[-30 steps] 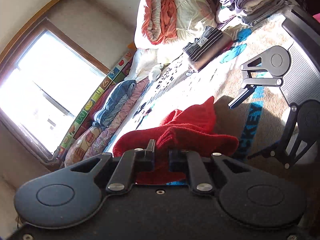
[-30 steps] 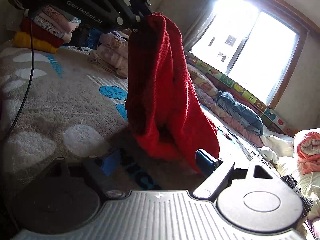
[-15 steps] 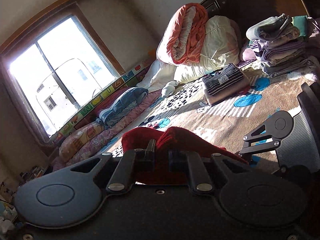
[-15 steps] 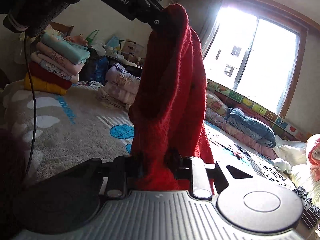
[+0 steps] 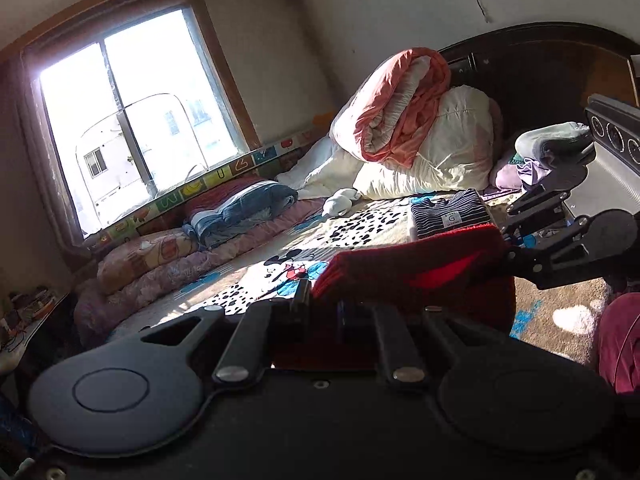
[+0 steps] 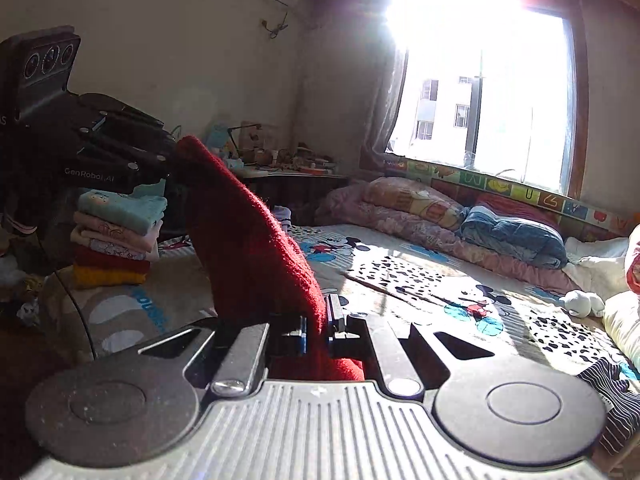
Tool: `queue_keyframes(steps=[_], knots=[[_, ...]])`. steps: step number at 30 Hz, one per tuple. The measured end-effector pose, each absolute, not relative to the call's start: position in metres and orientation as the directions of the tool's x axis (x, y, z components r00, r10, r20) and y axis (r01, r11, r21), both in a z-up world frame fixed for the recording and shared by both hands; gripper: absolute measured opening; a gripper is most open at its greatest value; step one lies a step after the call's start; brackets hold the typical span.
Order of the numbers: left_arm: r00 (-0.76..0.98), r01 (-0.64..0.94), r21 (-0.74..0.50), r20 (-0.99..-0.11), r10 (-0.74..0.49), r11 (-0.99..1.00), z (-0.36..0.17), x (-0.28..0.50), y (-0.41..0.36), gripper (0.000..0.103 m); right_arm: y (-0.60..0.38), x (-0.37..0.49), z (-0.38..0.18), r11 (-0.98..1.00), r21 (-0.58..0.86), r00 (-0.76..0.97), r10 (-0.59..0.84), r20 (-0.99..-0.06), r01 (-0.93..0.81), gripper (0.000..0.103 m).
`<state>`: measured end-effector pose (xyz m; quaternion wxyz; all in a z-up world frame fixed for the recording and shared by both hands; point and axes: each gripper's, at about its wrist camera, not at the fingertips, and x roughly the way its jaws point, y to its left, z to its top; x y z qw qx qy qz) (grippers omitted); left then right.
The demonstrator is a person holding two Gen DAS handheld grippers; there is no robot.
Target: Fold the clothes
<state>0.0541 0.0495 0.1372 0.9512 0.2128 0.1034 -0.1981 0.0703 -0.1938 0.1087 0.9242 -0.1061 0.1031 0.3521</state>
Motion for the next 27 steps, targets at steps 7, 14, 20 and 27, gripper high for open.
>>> queue_keyframes(steps=[7,14,20,27], knots=[[0.891,0.443,0.358,-0.28,-0.358,0.822,0.162,0.068,0.037,0.011,-0.199,0.091,0.145,0.699,-0.126,0.698,0.649,-0.301,-0.704,0.01],[0.892,0.432,0.368,-0.311,-0.328,0.823,0.176,0.125,0.028,0.011,-0.207,0.159,0.163,0.712,-0.047,0.679,0.645,-0.351,-0.7,0.01],[0.901,0.396,0.361,-0.332,-0.28,0.844,0.189,0.188,0.024,0.011,-0.211,0.225,0.179,0.75,-0.022,0.71,0.615,-0.343,-0.661,0.01],[0.928,0.316,0.386,-0.316,-0.197,0.867,0.203,0.266,0.016,0.011,-0.21,0.306,0.196,0.817,-0.034,0.779,0.536,-0.325,-0.576,0.01]])
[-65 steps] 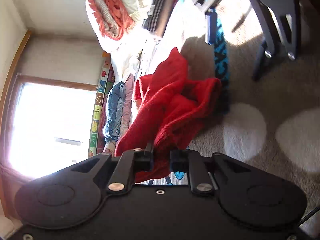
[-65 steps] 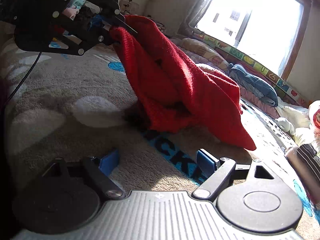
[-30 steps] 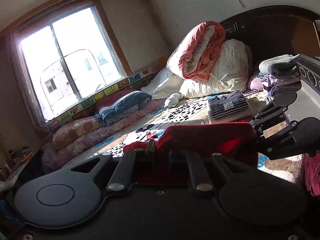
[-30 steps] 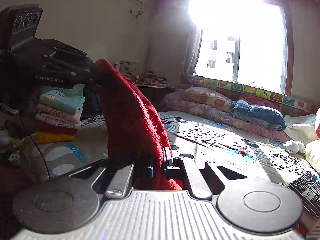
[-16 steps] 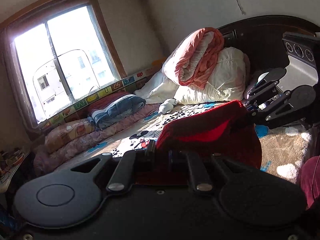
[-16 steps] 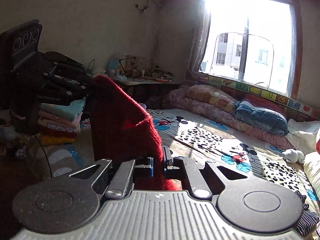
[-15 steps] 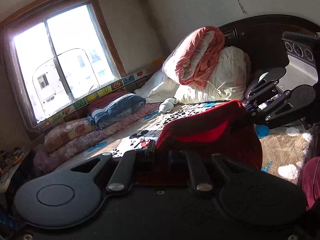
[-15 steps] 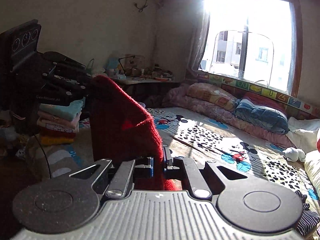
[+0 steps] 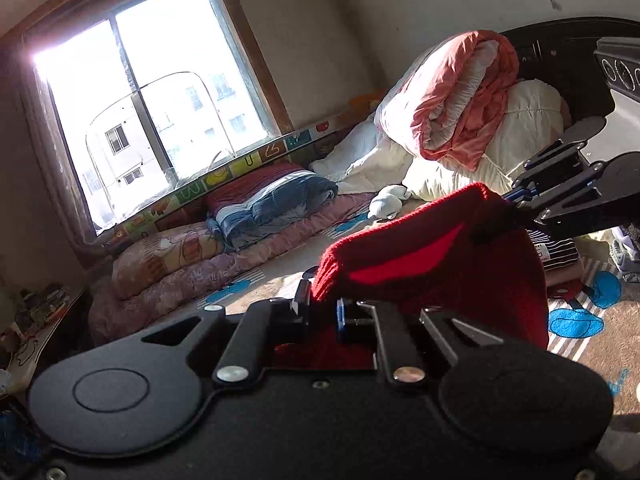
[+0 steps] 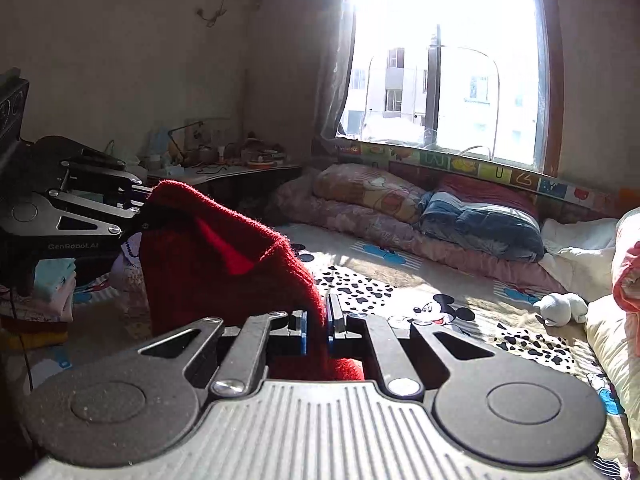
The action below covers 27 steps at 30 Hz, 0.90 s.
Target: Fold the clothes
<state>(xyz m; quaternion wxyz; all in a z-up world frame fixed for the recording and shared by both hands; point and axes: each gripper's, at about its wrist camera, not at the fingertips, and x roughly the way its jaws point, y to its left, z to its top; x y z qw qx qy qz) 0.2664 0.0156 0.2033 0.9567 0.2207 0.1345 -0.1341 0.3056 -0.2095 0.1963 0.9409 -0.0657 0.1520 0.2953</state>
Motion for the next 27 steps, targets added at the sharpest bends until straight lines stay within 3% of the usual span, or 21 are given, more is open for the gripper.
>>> queue_keyframes(steps=[8,14,20,27], knots=[[0.954,0.252,0.386,-0.252,-0.162,0.887,0.19,0.336,0.008,0.011,-0.216,0.376,0.176,0.885,-0.008,0.845,0.442,-0.301,-0.465,0.01],[0.914,0.328,0.41,-0.364,-0.177,0.851,0.118,0.322,0.001,0.01,-0.202,0.36,0.103,0.831,-0.122,0.787,0.451,-0.422,-0.542,0.01],[0.847,0.453,0.447,-0.485,-0.216,0.771,0.043,0.254,-0.005,0.01,-0.185,0.287,0.024,0.717,-0.214,0.684,0.465,-0.562,-0.663,0.01],[0.794,0.543,0.54,-0.578,-0.186,0.643,-0.029,0.172,-0.008,0.01,-0.165,0.195,-0.038,0.603,-0.254,0.594,0.471,-0.652,-0.756,0.01]])
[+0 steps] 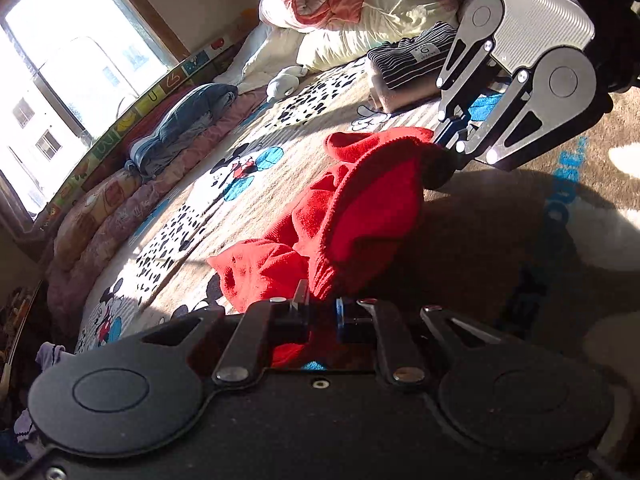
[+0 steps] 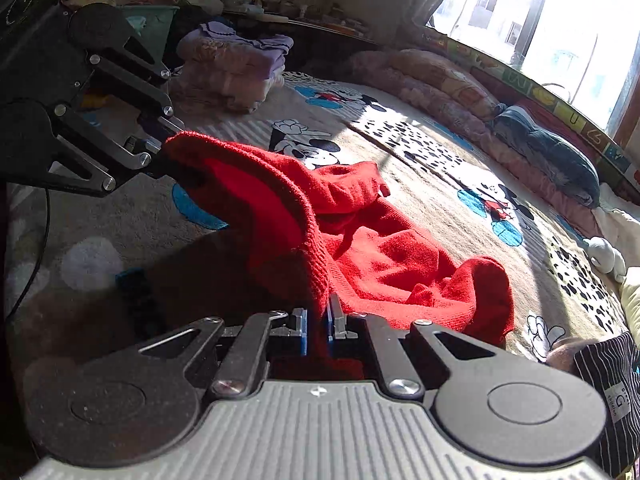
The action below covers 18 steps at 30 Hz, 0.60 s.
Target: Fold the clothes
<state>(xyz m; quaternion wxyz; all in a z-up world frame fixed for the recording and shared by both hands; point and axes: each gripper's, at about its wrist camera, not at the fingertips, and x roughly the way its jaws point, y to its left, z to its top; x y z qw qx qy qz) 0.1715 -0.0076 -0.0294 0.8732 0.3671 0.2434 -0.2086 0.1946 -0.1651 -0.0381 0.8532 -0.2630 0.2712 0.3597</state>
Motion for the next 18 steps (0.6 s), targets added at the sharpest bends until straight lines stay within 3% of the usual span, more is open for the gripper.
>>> queue_keyframes(steps=[10,18], knots=[[0.783,0.596,0.689,-0.612,-0.109,0.413,-0.108,0.085,-0.01,0.01,-0.125,0.094,-0.094,0.34,-0.438,0.55,0.402,-0.732,-0.832,0.011],[0.769,0.619,0.705,-0.633,-0.087,0.347,-0.13,0.049,-0.008,0.01,-0.119,0.049,-0.115,0.237,-0.533,0.583,0.349,-0.734,-0.812,0.013]])
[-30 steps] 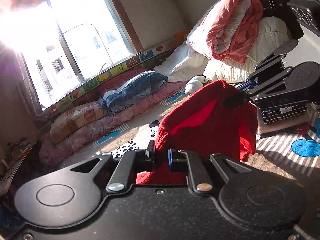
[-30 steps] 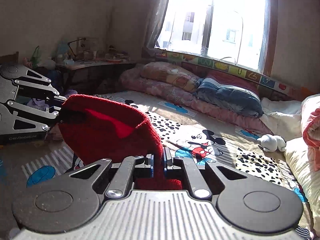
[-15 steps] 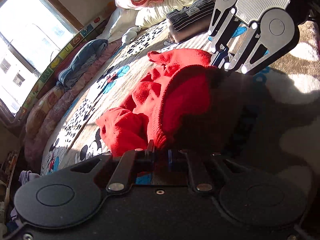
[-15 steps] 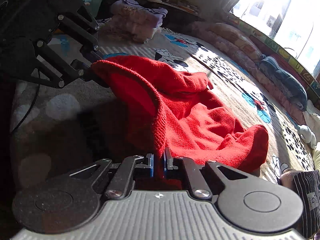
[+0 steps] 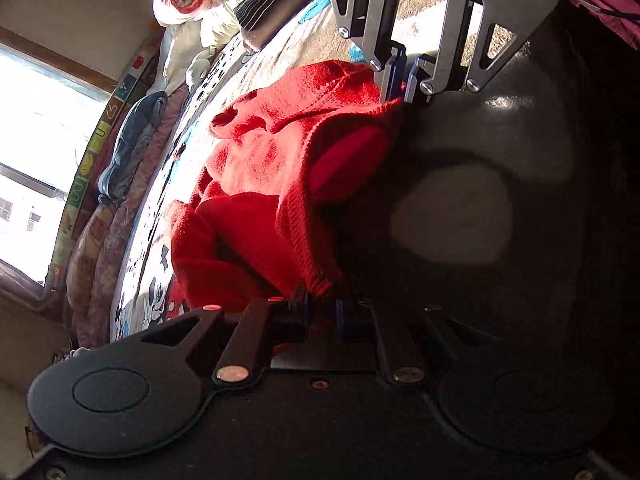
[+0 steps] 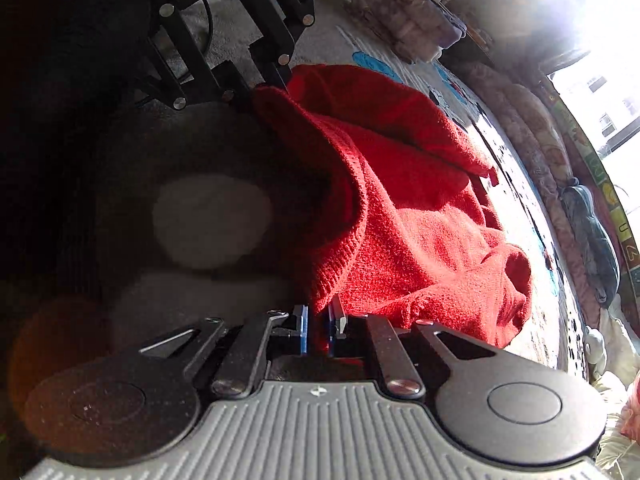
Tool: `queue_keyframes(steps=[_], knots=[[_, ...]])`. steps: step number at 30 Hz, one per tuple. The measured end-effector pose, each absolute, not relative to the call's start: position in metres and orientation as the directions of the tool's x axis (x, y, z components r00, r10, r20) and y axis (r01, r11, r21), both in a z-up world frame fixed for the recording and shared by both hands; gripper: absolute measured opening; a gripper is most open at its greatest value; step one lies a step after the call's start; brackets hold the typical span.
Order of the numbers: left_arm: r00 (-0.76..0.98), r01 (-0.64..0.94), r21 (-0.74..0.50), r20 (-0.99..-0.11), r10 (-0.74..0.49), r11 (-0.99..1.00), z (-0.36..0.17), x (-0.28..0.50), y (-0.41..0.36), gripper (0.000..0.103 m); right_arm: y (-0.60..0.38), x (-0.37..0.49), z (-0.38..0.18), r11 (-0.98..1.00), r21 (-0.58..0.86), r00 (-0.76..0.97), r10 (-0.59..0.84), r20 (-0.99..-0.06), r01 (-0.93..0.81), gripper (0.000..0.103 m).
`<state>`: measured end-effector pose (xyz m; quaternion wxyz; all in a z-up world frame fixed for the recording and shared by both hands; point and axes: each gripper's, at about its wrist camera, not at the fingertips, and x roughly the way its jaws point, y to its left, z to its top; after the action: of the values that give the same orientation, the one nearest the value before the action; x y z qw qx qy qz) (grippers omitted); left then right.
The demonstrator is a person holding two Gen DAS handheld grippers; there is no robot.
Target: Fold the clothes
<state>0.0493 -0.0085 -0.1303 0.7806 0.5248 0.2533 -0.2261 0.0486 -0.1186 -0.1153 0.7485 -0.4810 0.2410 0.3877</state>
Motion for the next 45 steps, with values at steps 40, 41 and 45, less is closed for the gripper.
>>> queue_keyframes(steps=[40,41,45], knots=[[0.792,-0.086,-0.685,-0.487,-0.368,0.723,-0.035,0.118,0.169,0.086,-0.313,0.152,-0.16,0.483,0.876,0.772,0.563,-0.294,-0.018,0.09],[0.778,-0.077,-0.664,-0.506,-0.372,0.744,-0.043,0.133,0.165,0.082,-0.311,0.161,-0.162,0.498,0.867,0.771,0.562,-0.299,-0.027,0.09],[0.737,-0.024,-0.555,-0.572,-0.36,0.832,-0.068,0.189,0.155,0.074,-0.305,0.195,-0.167,0.527,0.847,0.759,0.578,-0.298,-0.069,0.09]])
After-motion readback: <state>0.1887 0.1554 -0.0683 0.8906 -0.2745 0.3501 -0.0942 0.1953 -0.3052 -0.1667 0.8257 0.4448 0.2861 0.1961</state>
